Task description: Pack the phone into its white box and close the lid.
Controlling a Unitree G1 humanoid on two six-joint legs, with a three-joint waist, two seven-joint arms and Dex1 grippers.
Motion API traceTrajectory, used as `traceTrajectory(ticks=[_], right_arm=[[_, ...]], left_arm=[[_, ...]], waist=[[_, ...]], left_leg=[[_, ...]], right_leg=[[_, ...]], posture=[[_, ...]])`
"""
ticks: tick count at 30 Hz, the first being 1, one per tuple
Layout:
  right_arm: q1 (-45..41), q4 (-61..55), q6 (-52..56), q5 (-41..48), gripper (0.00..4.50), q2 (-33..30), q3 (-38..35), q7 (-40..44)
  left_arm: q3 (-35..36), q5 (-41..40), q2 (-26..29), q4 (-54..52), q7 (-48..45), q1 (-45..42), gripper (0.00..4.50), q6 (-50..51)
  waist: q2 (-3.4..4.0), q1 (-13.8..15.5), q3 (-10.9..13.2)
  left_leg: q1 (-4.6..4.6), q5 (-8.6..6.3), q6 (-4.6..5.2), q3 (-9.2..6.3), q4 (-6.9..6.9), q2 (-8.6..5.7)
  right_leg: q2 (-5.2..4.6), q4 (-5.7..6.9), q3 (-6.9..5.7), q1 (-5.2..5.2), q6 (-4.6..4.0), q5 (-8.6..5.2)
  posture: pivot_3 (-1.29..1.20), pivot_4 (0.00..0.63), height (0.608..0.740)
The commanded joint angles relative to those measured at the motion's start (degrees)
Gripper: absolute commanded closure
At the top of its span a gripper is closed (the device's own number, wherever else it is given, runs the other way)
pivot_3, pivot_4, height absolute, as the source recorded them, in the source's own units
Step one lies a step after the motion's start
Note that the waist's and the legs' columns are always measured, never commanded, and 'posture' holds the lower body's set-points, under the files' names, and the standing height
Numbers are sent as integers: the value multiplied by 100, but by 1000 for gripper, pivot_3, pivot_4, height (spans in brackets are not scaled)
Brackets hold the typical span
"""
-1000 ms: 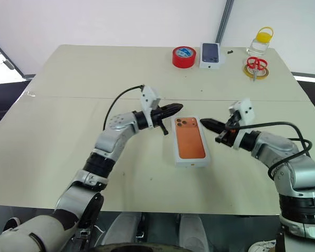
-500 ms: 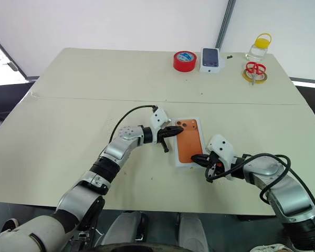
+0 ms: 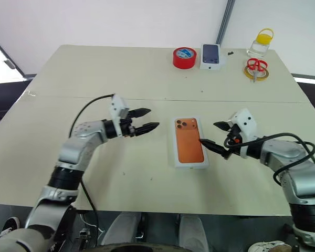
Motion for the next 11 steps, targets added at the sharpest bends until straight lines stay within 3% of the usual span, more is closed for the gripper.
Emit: traceTrajectory(ticks=[1,5,11], right_arm=[[49,177,-224,20,43,-228,-410,267],[154,378,-454,-140,43,-345,-452,408],[-10,894,-788,-404,43,-278,-233,504]], left_arm=[[446,-201,505,-324,-160,341,752,2],[973,-483,1116,-170,-377,986,752,40],[1286,-472,1257,124,-251,1433,752,-219]], waist=[[0,1,1],[2,-20,2],[4,5,3]], left_leg=[[0,0,0,1,1,0],[4,0,0,4,3,3],[7,2,-3,6,4,3]], right_leg=[[0,-2,0,1,-2,-1],[3,0,2,1,-5,-2],[0,2,2,3,-8,0]], posture=[[0,150,740],[0,150,740],[0,150,740]])
